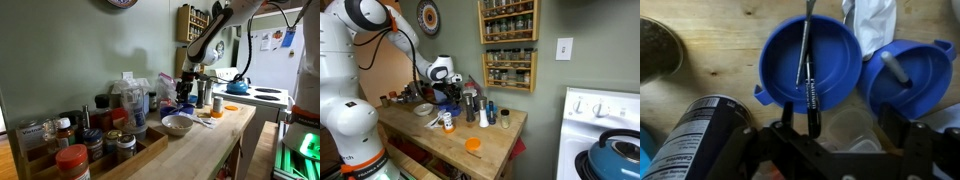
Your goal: Move the black pen to the blue mug on the left
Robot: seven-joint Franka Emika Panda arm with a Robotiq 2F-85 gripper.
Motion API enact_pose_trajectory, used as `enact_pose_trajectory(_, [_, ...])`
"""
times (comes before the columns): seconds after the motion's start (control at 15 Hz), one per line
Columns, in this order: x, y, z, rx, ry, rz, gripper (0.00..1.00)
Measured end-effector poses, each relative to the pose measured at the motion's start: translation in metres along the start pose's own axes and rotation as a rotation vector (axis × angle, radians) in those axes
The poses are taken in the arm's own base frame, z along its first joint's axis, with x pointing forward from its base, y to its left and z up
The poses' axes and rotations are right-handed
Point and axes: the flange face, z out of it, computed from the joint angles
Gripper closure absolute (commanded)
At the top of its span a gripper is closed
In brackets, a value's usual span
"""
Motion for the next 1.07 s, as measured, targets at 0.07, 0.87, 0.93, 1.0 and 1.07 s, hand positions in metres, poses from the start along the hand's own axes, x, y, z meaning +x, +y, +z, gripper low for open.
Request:
enact_pose_trajectory(0.07, [0.003,0.005,0.003,-0.001,-0.002,-0.001,0.25])
enact_pose_trajectory(0.87, [0.001,0.021,0.049,-0.002,-0.076,0.005,0.75])
enact_pose_trajectory(0.93, [0.001,0.021,0.052,-0.001,-0.079,0.005,0.83])
enact_pose_trajectory(1.0, [0.001,0.02,0.054,0.0,-0.082,0.004,0.92])
enact_pose_trajectory(1.07, [0.001,0.019,0.054,0.001,-0.082,0.003,0.99])
